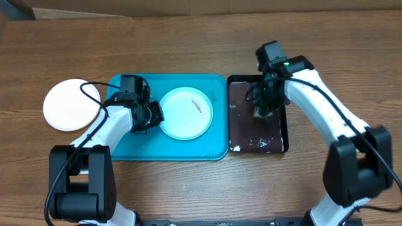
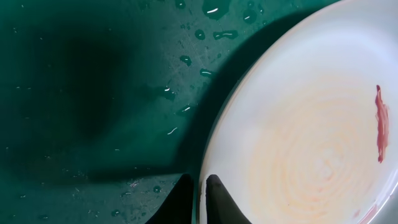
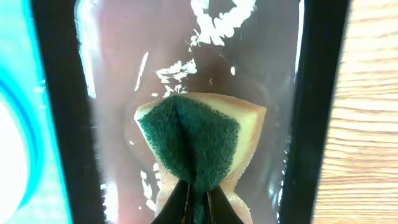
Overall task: Clean dirty plates on tray and stack at the side
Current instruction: 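Grasp the sponge with the right gripper and lift it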
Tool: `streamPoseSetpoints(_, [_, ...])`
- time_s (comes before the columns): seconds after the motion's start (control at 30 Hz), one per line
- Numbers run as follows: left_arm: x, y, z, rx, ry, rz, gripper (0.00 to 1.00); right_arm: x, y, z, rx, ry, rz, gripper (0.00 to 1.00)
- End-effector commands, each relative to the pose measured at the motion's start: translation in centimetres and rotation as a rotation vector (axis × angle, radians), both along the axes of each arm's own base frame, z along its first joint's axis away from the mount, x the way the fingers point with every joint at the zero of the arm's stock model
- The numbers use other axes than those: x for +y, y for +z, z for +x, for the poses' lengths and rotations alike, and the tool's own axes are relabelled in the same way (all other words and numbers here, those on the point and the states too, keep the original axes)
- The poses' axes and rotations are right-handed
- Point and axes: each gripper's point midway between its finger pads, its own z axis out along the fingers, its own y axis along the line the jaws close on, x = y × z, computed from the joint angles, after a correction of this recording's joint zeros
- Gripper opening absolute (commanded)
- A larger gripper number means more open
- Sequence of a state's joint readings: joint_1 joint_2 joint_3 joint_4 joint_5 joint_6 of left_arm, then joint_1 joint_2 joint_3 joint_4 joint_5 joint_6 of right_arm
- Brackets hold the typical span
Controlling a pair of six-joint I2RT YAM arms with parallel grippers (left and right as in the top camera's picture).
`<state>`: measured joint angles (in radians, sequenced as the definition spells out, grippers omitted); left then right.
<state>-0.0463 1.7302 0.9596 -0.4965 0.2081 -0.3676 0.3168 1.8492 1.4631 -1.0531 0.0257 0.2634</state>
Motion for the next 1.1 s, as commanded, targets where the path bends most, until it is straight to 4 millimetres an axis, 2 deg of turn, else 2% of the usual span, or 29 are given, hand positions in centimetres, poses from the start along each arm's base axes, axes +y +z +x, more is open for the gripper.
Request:
streamPoseSetpoints(0.0, [-0.1, -0.6, -0.4, 0.018, 0.009, 0.006, 0.11, 0.6, 2.2, 0.6, -0.055, 0.018, 0.018, 0.04])
streamPoseSetpoints(0.43, [0.1, -0.7, -0.4, 0.019, 0.013, 0.017, 0.11, 1.2, 2.0, -0.3, -0.033, 0.068, 0.002, 0.04])
streamPoseSetpoints(0.63, [0.1, -0.8, -0.5, 0.022, 0.012, 0.017, 0.12, 1.1, 1.9, -0.6, -0.020, 0.022, -0.005, 0.04])
streamPoseSetpoints(0.7, [0.1, -1.0, -0.7, 0.024, 0.012, 0.018, 0.11, 1.2, 1.9, -0.7, -0.020, 0.026, -0.006, 0.04])
streamPoseSetpoints(0.77, [0.3, -1.1, -0.8, 0.028, 0.014, 0.024, 0.05, 1.2, 1.9, -0.7, -0.019, 0.025, -0.009, 0.04])
streamPoseSetpoints(0.9, [0.2, -1.1, -0.7, 0.024, 0.013, 0.021, 0.04, 1.0, 1.9, -0.4, -0.033, 0.038, -0.023, 0.04])
streamPoseSetpoints(1.0, [0.5, -1.2, -1.0, 0.036, 0.021, 0.032, 0.04, 2.1, 2.0, -0.6, -0.027, 0.029, 0.025, 0.04])
streamPoseSetpoints(1.07, [0.6, -1.2, -1.0, 0.037, 0.024, 0.031, 0.04, 2.2, 1.9, -1.0, -0.027, 0.078, -0.020, 0.04])
